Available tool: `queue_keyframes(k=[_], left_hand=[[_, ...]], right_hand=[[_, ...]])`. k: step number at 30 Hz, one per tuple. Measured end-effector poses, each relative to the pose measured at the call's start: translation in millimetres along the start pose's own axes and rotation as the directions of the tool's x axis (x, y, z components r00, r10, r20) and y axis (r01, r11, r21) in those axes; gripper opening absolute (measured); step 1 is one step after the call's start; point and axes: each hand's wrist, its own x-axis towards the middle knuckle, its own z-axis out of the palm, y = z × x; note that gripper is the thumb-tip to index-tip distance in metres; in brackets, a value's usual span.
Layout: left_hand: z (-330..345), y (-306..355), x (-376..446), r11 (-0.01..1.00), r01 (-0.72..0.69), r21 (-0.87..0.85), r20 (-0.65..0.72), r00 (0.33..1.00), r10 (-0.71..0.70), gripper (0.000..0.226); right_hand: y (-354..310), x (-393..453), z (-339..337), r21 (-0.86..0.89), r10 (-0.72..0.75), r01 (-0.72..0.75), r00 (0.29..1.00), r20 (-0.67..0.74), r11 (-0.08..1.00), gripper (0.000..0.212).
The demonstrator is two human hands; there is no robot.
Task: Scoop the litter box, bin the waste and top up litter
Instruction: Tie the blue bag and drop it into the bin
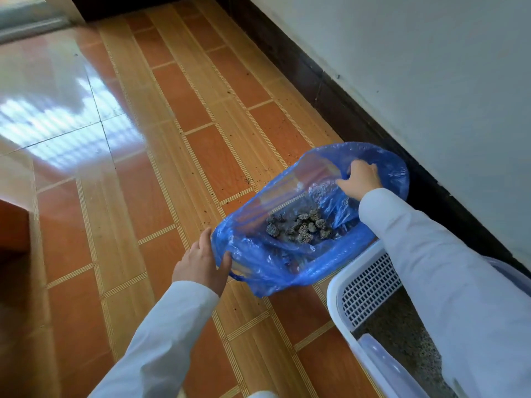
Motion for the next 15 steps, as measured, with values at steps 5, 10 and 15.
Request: queue_keyframes(k=[5, 10, 15], left_hand=[[1, 5, -7, 0.986, 0.12, -0.119, 0.077, 0.991, -0.111, 0.061], [-18, 29, -14, 0.889, 0.018, -0.458, -0.067, 0.996, -0.054, 0.044], [-55, 63, -13, 0.578, -0.12, -0.807, -0.135, 0.991, 0.016, 0.048]], right_hand=[[-7, -21, -6, -0.112, -0.039, 0.029, 0.995, -0.087, 0.993, 0.031], [-22, -40, -20, -0.132, -0.183, 0.159, 0.964, -0.194, 0.978, 0.035], [-49, -63, -52, 0.077, -0.325, 0.347, 0.922, -0.21, 0.935, 0.047]])
